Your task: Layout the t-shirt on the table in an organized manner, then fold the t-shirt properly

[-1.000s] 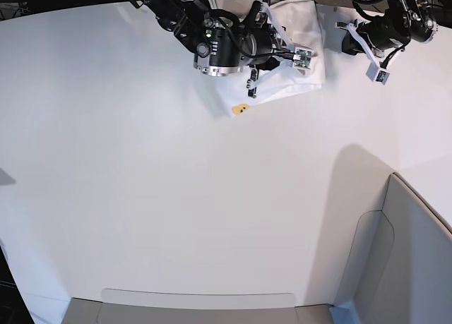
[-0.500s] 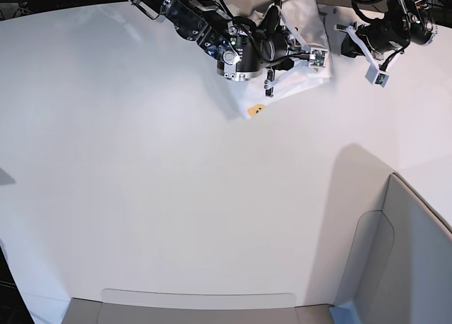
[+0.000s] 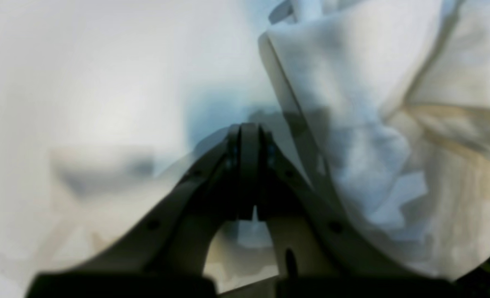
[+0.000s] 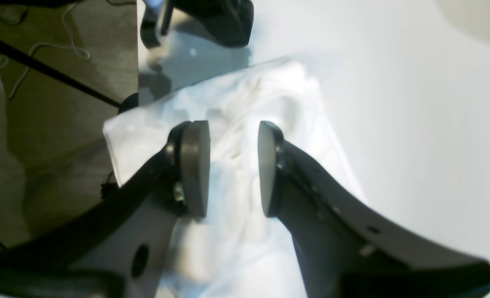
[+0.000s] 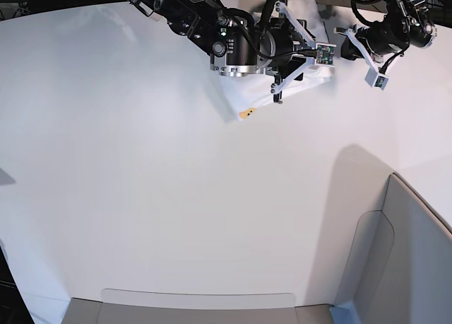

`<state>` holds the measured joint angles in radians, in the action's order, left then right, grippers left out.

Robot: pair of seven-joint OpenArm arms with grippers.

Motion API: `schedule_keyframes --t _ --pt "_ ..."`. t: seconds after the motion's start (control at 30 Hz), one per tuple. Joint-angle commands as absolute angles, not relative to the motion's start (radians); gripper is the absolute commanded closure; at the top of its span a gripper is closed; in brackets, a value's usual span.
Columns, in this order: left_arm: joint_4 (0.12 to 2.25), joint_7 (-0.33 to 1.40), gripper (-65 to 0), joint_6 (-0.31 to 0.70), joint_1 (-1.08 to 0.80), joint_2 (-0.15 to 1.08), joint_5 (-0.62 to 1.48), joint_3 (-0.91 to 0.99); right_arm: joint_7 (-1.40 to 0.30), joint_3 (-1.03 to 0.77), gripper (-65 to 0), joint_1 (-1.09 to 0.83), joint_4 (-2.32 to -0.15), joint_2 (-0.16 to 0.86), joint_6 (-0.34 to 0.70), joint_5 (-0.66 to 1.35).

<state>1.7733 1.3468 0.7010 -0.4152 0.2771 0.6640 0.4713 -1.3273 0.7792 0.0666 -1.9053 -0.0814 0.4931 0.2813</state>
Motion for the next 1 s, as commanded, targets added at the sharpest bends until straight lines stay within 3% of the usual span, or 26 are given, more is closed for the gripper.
schedule_keyframes --t 0.0,0.17,0.4,0.6,0.77,0.87,0.97 --pt "1.758 1.365 0.0 0.698 -0.412 0.282 0.631 0.47 -1.307 0.777 -20.0 0.076 -1.929 -0.101 0.493 0.292" --pt "1.682 1.363 0.0 0.698 -0.392 0.282 0.631 0.47 -1.307 0.777 -20.0 0.071 -1.94 -0.116 0.495 0.289" --pt "1.696 1.29 0.0 0.698 -0.375 0.285 0.631 0.501 -1.311 0.535 -19.8 0.11 -1.905 -0.111 0.495 0.26" --pt "1.797 1.219 0.0 0.698 -0.371 0.28 0.633 0.662 -1.314 0.595 -19.1 0.113 -1.808 -0.09 0.498 0.26" --pt "2.018 1.233 0.0 0.698 -0.371 0.245 0.641 0.799 -1.313 0.624 -7.8 0.093 -1.774 -0.064 0.496 0.26" --pt "2.032 1.254 0.0 0.698 -0.371 0.246 0.711 0.794 -1.308 0.621 -1.1 0.093 -1.747 -0.067 0.49 0.257" --pt "2.032 1.379 0.0 0.698 -0.36 0.265 0.837 0.745 -1.308 0.544 0.0 0.091 -1.751 -0.071 0.489 0.262"
